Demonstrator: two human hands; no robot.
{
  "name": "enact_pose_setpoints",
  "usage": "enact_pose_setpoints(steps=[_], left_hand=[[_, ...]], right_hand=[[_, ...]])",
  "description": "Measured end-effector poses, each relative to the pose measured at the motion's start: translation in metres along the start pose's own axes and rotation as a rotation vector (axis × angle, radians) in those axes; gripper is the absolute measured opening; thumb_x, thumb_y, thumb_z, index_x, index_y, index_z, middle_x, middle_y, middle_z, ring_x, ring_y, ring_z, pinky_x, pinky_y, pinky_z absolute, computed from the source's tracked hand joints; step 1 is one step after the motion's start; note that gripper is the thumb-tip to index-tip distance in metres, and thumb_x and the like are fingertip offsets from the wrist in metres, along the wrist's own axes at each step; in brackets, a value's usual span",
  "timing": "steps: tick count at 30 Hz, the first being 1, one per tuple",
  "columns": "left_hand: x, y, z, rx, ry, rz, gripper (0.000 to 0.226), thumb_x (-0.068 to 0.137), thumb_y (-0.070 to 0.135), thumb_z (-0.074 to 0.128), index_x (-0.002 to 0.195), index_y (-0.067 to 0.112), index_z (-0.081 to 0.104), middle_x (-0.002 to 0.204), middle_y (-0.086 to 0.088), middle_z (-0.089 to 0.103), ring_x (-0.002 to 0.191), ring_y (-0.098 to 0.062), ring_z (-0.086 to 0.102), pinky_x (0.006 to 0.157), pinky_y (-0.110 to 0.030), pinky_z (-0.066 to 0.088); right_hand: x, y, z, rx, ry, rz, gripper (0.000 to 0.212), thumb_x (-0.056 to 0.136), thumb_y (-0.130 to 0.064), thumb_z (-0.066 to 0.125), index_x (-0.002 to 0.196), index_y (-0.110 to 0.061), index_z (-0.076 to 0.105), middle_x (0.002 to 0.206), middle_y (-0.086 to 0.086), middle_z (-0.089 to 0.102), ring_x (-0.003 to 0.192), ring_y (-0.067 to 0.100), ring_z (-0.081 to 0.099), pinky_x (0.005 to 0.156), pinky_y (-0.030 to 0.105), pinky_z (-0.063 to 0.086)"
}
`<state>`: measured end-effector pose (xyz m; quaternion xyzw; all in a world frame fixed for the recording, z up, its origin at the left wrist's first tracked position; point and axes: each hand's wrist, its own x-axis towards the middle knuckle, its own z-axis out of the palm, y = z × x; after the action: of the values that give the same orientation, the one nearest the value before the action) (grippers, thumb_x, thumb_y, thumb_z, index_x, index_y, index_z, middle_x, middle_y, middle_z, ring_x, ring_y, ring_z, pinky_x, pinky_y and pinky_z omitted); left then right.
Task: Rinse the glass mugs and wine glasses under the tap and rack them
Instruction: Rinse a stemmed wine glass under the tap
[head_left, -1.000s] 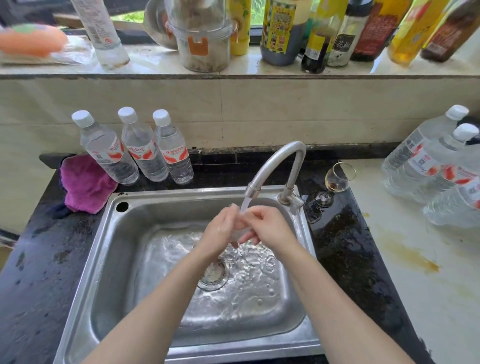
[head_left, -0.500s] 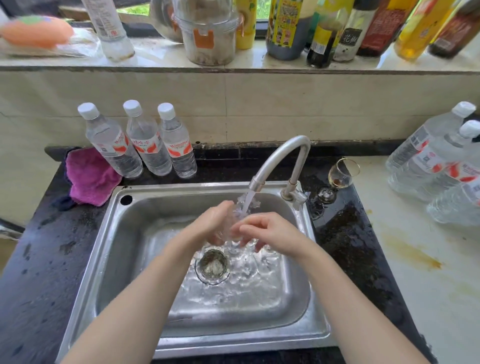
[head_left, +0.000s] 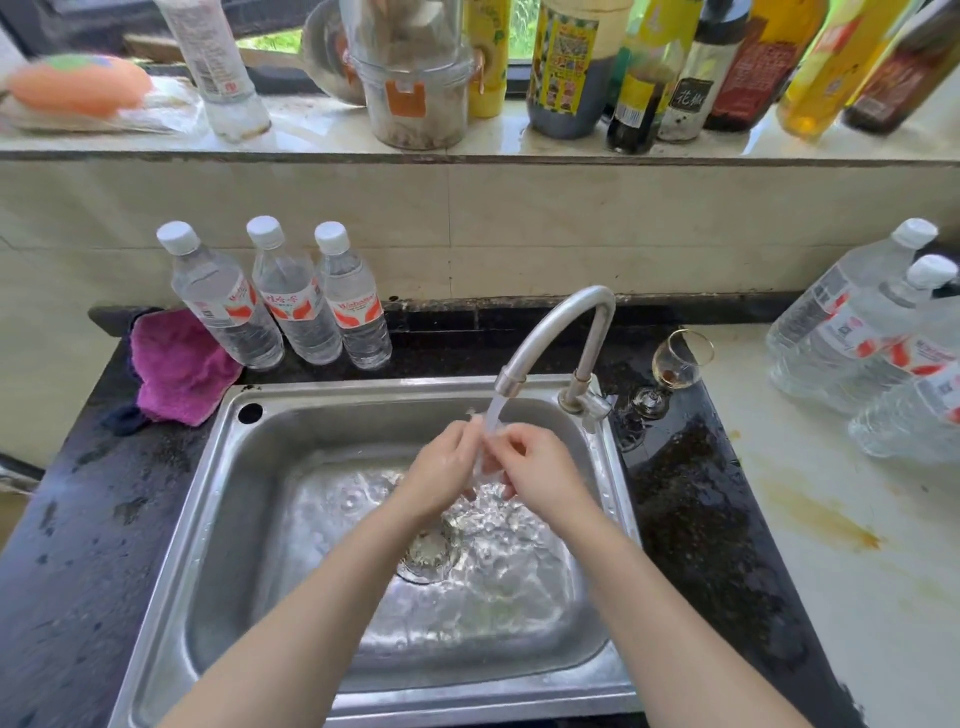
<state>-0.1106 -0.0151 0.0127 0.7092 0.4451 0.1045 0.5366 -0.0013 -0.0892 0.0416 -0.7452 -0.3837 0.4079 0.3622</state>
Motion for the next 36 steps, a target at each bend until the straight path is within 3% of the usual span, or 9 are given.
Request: enact_pose_setpoints(steps=[3, 7, 10, 12, 17, 23, 27, 32, 36], left_hand=[[0.001, 0.008, -0.005, -0.084, 0.062, -0.078, 0.055, 0.101, 0.044, 0.021, 0.082, 0.011, 0.061, 0.072, -0.002, 0.061, 0.056, -0.015, 0.051, 0.051, -0.026, 0.042], [-0.002, 0.008, -0.022, -0.262, -0.318, -0.304, 0.063, 0.098, 0.057, 0.021, 0.105, 0.011, 0.063, 0.068, -0.005, 0.061, 0.042, -0.009, 0.041, 0.041, -0.019, 0.028], [-0.004, 0.006, 0.000, -0.019, -0.093, -0.082, 0.056, 0.100, 0.052, 0.020, 0.111, 0.017, 0.062, 0.083, -0.003, 0.064, 0.057, -0.010, 0.054, 0.049, -0.021, 0.039], [-0.002, 0.009, -0.003, 0.104, 0.018, -0.094, 0.062, 0.098, 0.053, 0.019, 0.101, 0.010, 0.064, 0.093, -0.008, 0.065, 0.069, -0.013, 0.057, 0.058, -0.025, 0.042], [0.000, 0.024, -0.032, 0.327, -0.308, -0.403, 0.063, 0.099, 0.048, 0.018, 0.090, 0.003, 0.061, 0.075, -0.012, 0.065, 0.040, -0.013, 0.039, 0.043, -0.019, 0.029], [0.006, 0.046, -0.019, 1.094, 0.064, -0.112, 0.055, 0.100, 0.043, 0.019, 0.103, 0.011, 0.063, 0.100, -0.008, 0.066, 0.089, -0.027, 0.060, 0.070, -0.031, 0.038], [0.008, 0.033, -0.028, 0.823, 0.145, -0.030, 0.047, 0.097, 0.048, 0.022, 0.086, 0.017, 0.055, 0.093, -0.006, 0.064, 0.089, -0.027, 0.059, 0.071, -0.033, 0.040], [0.004, 0.013, -0.020, -0.278, 0.017, -0.263, 0.049, 0.099, 0.042, 0.027, 0.087, 0.012, 0.064, 0.082, -0.008, 0.068, 0.069, -0.020, 0.056, 0.061, -0.027, 0.041], [0.004, 0.018, -0.013, -0.212, 0.005, -0.101, 0.050, 0.101, 0.044, 0.027, 0.085, 0.015, 0.064, 0.067, 0.000, 0.063, 0.047, -0.011, 0.052, 0.043, -0.018, 0.037]], right_hand=[[-0.007, -0.001, -0.004, 0.065, -0.132, -0.108, 0.018, 0.096, -0.019, 0.052, 0.089, -0.014, 0.068, 0.084, -0.004, 0.069, 0.058, 0.003, 0.053, 0.051, 0.016, 0.043], [-0.006, 0.003, -0.009, -0.014, -0.132, -0.103, 0.026, 0.097, -0.023, 0.049, 0.077, -0.013, 0.062, 0.073, 0.000, 0.065, 0.057, 0.003, 0.054, 0.058, 0.029, 0.047], [-0.003, 0.003, 0.005, -0.053, 0.121, -0.039, 0.035, 0.099, -0.029, 0.045, 0.068, -0.016, 0.057, 0.066, 0.000, 0.062, 0.059, 0.012, 0.055, 0.061, 0.033, 0.047], [-0.006, 0.006, 0.008, 0.091, 0.000, -0.018, 0.027, 0.100, -0.026, 0.044, 0.081, -0.019, 0.061, 0.078, -0.001, 0.067, 0.059, 0.012, 0.058, 0.055, 0.026, 0.046], [-0.012, 0.023, 0.016, 0.238, -0.118, 0.028, 0.043, 0.098, -0.042, 0.040, 0.140, -0.034, 0.034, 0.133, -0.007, 0.043, 0.096, 0.014, 0.062, 0.065, 0.024, 0.056], [-0.007, 0.016, 0.048, 0.452, -0.112, 0.012, 0.053, 0.093, -0.058, 0.024, 0.137, -0.030, 0.033, 0.116, 0.005, 0.058, 0.074, 0.015, 0.064, 0.055, 0.030, 0.054], [-0.006, 0.011, 0.039, 0.561, -0.095, 0.063, 0.036, 0.097, -0.042, 0.040, 0.127, -0.023, 0.044, 0.121, -0.003, 0.058, 0.101, 0.012, 0.063, 0.075, 0.029, 0.056], [-0.017, 0.010, 0.004, -0.016, 0.045, -0.254, 0.007, 0.091, -0.026, 0.060, 0.097, -0.029, 0.062, 0.121, -0.020, 0.051, 0.095, -0.003, 0.057, 0.088, 0.012, 0.043], [-0.012, 0.013, -0.013, -0.134, 0.055, -0.291, 0.005, 0.086, -0.026, 0.068, 0.083, -0.022, 0.065, 0.120, -0.015, 0.048, 0.081, 0.003, 0.058, 0.083, 0.015, 0.043]])
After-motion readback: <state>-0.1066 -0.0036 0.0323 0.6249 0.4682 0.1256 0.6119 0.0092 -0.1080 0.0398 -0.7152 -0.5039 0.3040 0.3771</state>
